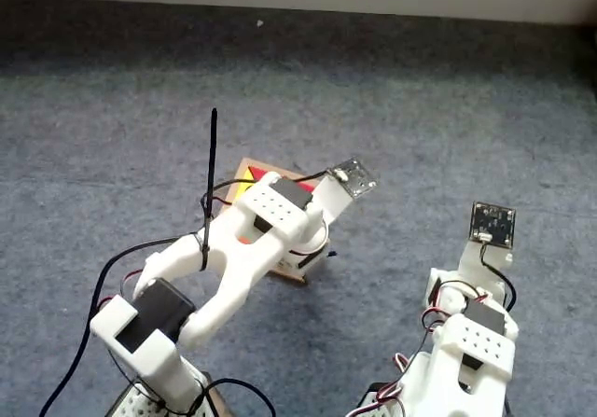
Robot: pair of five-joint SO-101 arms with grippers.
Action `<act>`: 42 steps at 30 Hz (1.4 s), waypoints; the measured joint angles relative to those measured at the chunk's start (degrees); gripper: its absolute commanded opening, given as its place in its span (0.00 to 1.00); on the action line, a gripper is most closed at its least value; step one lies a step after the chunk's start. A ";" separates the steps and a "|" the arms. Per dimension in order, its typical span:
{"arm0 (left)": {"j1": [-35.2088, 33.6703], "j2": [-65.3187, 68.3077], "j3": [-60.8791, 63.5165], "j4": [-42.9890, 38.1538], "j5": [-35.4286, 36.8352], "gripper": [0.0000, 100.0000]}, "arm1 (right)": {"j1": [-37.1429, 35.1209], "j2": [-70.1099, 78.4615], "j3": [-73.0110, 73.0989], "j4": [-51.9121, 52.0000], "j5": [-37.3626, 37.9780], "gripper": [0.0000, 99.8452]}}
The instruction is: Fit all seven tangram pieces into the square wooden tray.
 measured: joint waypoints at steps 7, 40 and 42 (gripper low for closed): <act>0.09 0.88 -0.35 0.26 2.64 0.23 | 0.00 0.00 0.00 0.00 0.00 0.27; 3.69 -5.63 3.25 -6.15 13.80 0.26 | 0.00 0.00 0.00 0.00 0.00 0.27; 3.52 -3.69 3.16 -8.09 13.80 0.26 | 0.00 0.00 0.00 0.00 0.00 0.27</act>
